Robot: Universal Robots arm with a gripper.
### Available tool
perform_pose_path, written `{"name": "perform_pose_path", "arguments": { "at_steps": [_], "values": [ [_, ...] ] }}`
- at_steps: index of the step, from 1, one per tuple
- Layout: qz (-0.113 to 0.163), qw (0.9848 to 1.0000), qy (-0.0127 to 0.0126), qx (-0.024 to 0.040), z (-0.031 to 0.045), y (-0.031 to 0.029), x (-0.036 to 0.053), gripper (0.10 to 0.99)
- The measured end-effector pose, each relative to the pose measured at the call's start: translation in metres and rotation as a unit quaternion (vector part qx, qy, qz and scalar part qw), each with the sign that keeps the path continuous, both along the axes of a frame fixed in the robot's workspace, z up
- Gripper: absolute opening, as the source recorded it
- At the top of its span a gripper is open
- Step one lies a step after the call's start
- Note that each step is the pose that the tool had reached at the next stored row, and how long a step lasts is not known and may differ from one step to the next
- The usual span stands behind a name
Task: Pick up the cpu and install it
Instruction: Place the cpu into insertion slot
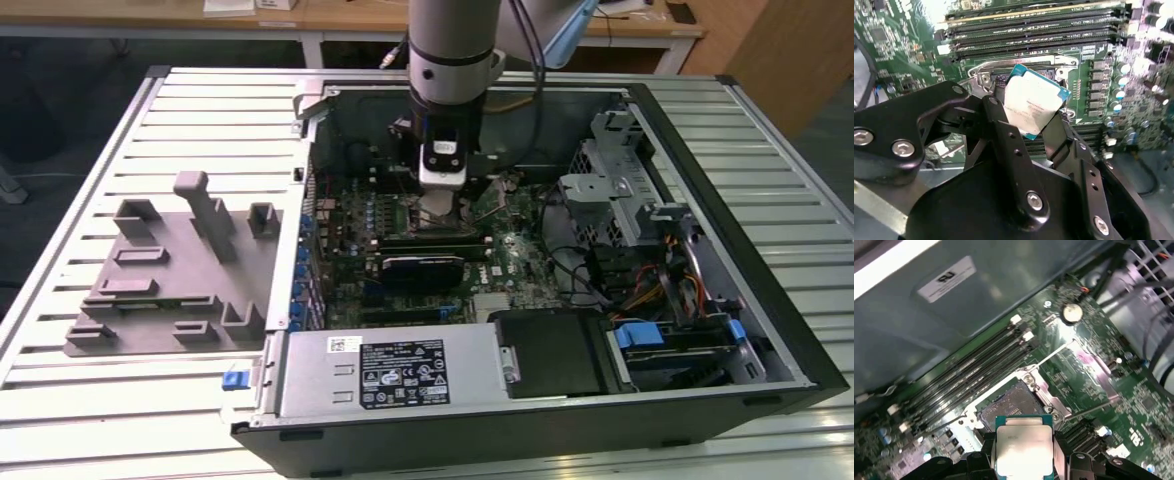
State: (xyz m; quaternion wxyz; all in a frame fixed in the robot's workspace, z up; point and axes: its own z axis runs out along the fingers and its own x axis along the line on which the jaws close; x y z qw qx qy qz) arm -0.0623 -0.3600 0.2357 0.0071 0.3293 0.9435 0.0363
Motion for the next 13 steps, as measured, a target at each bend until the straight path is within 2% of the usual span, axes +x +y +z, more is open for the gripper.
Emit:
{"name": "perform_pose_path", "arguments": {
  "at_steps": [4,7,10,13],
  "values": [
    [-0.036,0.9993,0.0,0.0,-0.0009,0.0,0.0,0.541],
    [-0.064,0.998,0.0,0.0,-0.0018,0.0,0.0,0.541],
    [-0.091,0.9959,0.0,0.0,-0.0027,0.0,0.0,0.541],
    [-0.118,0.993,0.0,0.0,-0.0037,0.0,0.0,0.541]
  ]
}}
